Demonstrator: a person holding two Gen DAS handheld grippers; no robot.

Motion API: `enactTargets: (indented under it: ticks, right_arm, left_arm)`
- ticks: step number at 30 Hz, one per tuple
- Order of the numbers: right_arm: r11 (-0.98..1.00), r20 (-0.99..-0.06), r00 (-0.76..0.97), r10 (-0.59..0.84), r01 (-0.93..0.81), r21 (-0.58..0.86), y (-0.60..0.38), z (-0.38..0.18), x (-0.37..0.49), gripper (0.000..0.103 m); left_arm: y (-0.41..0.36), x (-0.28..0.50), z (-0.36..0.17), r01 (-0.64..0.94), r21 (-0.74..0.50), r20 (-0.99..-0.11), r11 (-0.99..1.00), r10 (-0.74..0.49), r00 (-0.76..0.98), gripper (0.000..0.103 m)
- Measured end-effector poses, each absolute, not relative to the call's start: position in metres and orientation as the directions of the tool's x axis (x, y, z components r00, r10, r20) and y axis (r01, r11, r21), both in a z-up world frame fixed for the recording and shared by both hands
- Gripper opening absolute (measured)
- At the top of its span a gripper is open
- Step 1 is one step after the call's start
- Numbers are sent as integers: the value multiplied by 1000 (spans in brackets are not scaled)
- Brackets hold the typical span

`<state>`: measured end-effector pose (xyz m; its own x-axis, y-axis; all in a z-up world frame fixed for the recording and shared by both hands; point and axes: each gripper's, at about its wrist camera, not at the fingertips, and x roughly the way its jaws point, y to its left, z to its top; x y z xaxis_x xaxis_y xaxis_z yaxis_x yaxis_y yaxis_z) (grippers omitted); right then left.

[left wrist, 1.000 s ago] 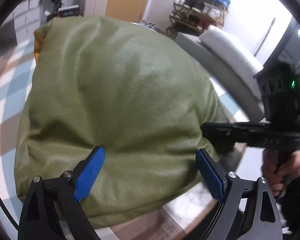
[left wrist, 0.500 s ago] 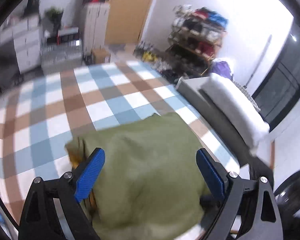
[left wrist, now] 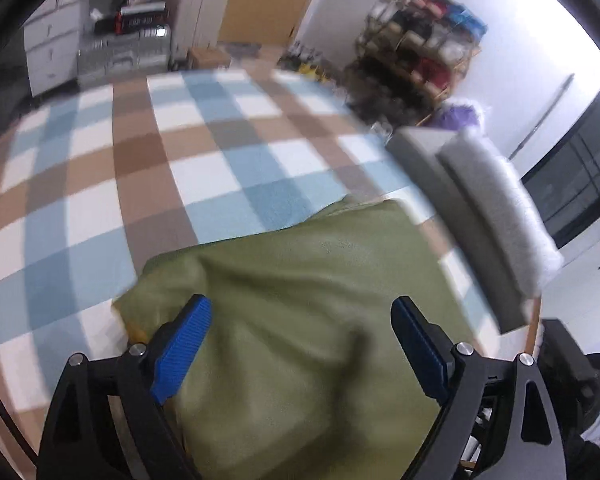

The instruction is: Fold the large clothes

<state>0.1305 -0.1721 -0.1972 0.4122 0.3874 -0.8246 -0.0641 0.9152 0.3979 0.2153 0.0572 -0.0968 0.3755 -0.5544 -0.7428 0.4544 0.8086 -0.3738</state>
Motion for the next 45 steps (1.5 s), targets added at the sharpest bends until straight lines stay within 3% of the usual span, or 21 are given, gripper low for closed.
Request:
enactTargets:
  ticks: [4,7,10,13,14,15,17,19,20,22,23,24,25,28,31,37,43,45]
  right_arm:
    - [863,-750,448,487,-112,493,-179,-174,121,6]
    - [827,-679,492,544,-178,534,-172,-152,115,7]
    - [856,-717,478,507,-183,484,-157,-157,124,17]
    - [889,-791,417,447,-111,444,-151,-191,138,10]
    - [895,-792,432,431,-94,436,-153,-201,139,2]
    - [896,-791,440,425,-84,436,-154,-204,139,2]
    - [885,-786,431,444,-70,461,-158,-202,138,2]
    - [860,-771,415,483,-56,508,-165,-196,138,9]
    - [840,-745,439,503,-46,540,-176,-186,135,17]
    - [839,-701,532,475,-32,544,-199,-166,130,43]
    - [843,-682,578,448,-20,537,-211,-157,126,74]
    - [850,-673,609,419,-3,527,-223,-151,124,91]
    - [857,-674,624,395,13,515,-230,-148,125,91]
    - [863,-720,586,373,67,501,-255,-161,149,91]
    - [801,-719,514,468,96,591,-266,-185,171,91]
    - [740,-718,411,562,137,658,-270,-219,201,89]
    - [768,-737,349,579,69,637,-249,-215,205,84]
    - [768,-735,345,584,57,637,-253,-214,203,73]
  left_arm:
    - [61,151,-68,560,-367,-681,743,-624,382,89]
    - [59,120,-93,557,-329,-725,762,-582,368,89]
    - [67,126,-136,482,-405,-754,777,-582,304,88]
    - [81,130,-160,423,-514,-687,746,-653,318,87]
    - [81,130,-162,420,-510,-686,751,-649,328,87]
    - [78,129,-162,437,-487,-692,757,-639,337,87]
    - [76,127,-161,445,-469,-693,763,-630,350,88]
    - [78,124,-151,439,-470,-702,766,-625,340,88]
    - [85,122,-141,435,-481,-691,761,-635,346,88]
    - [100,119,-123,422,-467,-673,777,-622,400,89]
    - [109,121,-117,403,-436,-677,805,-588,442,90]
    - [118,128,-114,379,-414,-686,828,-557,468,92]
    - [122,136,-119,359,-423,-694,832,-553,462,98]
    - [131,165,-144,301,-515,-723,803,-595,351,99]
    - [142,193,-170,198,-577,-742,792,-610,280,99]
    - [133,213,-194,182,-699,-679,691,-722,133,97]
    - [105,225,-196,236,-727,-655,645,-755,46,81]
    - [105,224,-193,230,-731,-651,643,-758,49,75]
